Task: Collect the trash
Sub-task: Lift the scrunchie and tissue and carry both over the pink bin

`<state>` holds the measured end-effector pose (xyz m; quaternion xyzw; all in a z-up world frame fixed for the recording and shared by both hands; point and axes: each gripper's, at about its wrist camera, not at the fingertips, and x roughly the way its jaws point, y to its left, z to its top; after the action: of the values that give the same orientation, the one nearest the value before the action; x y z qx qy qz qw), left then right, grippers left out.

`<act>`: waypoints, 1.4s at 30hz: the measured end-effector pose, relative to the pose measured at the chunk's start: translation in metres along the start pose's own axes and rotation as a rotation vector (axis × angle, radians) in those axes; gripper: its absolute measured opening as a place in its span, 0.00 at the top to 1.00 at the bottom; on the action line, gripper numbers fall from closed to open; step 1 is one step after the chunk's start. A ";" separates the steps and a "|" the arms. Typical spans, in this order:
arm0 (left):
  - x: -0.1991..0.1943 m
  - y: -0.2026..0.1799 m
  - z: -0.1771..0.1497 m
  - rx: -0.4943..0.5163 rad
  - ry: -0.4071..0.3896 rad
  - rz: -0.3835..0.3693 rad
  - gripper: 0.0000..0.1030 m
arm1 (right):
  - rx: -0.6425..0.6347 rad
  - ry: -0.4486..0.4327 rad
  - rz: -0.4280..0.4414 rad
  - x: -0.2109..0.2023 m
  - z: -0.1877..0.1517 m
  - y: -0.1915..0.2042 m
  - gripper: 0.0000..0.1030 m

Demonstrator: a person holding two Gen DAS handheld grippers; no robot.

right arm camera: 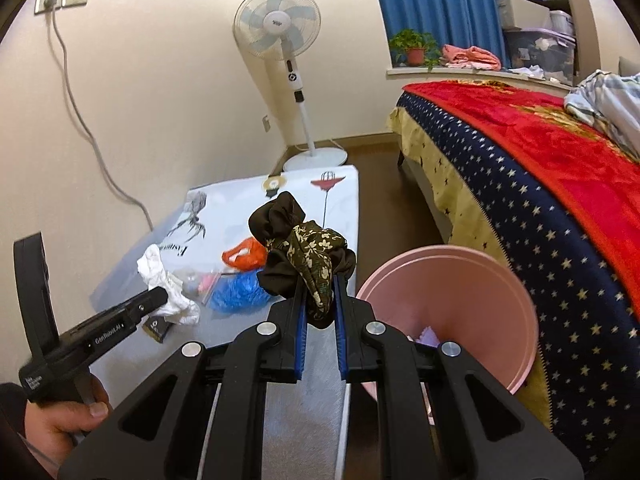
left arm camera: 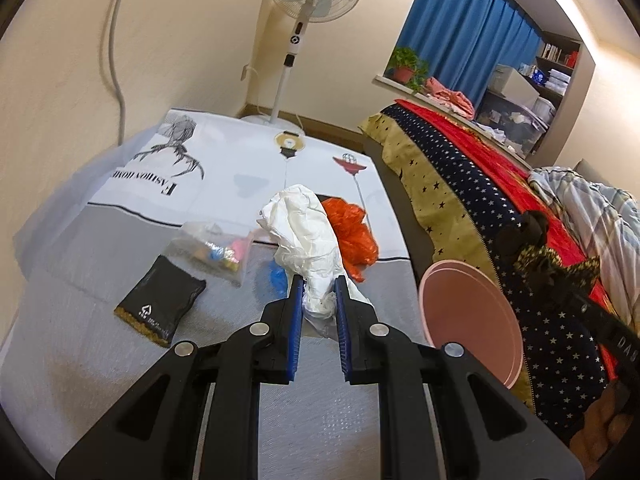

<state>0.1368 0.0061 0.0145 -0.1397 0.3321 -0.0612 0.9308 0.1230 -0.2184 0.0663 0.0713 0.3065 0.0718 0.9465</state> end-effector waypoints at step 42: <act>0.055 -0.123 -0.003 0.252 -0.011 -0.126 0.85 | 0.107 -0.029 -0.214 0.008 0.038 -0.110 0.88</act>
<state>0.1747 -0.1236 0.0166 -0.0427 0.3072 -0.1600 0.9371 0.1619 -0.3283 0.0723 0.0897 0.3018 -0.0469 0.9480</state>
